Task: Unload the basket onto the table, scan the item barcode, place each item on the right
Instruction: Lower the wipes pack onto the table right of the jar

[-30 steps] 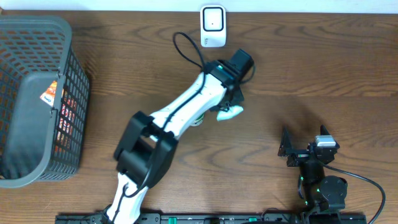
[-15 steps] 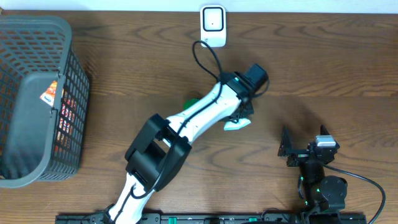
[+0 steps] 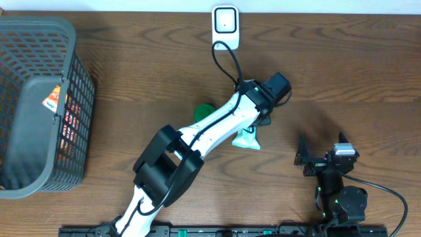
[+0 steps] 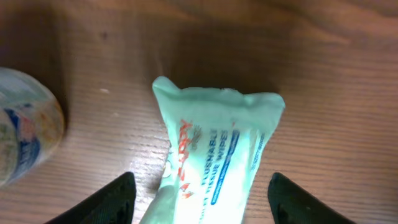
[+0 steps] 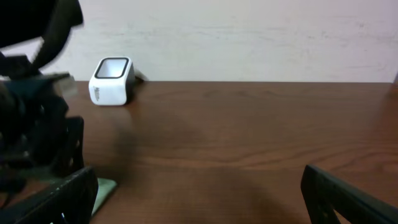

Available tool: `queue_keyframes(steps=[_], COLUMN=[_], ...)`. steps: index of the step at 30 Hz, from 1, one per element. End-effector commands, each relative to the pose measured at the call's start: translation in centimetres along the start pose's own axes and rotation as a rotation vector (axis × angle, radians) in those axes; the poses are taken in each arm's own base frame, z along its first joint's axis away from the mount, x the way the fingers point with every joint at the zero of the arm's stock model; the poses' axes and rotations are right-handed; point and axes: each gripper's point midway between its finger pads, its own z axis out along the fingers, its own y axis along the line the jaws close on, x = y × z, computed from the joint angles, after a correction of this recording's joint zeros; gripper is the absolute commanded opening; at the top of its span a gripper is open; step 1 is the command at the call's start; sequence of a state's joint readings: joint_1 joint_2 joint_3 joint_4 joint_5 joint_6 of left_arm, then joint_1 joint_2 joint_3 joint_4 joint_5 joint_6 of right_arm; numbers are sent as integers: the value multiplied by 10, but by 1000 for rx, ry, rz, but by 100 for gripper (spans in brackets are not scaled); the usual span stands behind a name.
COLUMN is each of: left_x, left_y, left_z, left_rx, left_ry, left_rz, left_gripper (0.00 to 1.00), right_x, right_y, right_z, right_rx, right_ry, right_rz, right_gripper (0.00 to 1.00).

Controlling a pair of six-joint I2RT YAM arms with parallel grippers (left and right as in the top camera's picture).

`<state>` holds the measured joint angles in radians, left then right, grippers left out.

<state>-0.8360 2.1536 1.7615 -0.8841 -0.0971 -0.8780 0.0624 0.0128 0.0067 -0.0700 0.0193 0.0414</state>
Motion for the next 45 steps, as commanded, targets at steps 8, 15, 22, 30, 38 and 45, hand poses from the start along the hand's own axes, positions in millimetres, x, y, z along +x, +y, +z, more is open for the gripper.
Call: queue_keyframes(steps=[8, 15, 22, 30, 38, 45], left_x=[-14, -6, 2, 20, 43, 48], left_y=[-6, -7, 0, 9, 19, 25], left_z=[-34, -23, -7, 16, 44, 49], left_rx=[88, 88, 70, 60, 73, 58], left_ry=[-32, 5, 19, 66, 118, 124], left_rz=[-8, -12, -32, -42, -64, -66], left_gripper=[41, 10, 10, 10, 10, 10], right_x=[0, 0, 0, 0, 0, 0], right_y=[0, 0, 0, 0, 0, 0], right_z=[0, 0, 0, 0, 0, 0], right_rx=[0, 0, 1, 1, 1, 1], right_ry=[0, 0, 0, 0, 0, 0], right_rz=[10, 10, 10, 10, 10, 10], right_gripper=[99, 99, 99, 99, 99, 99])
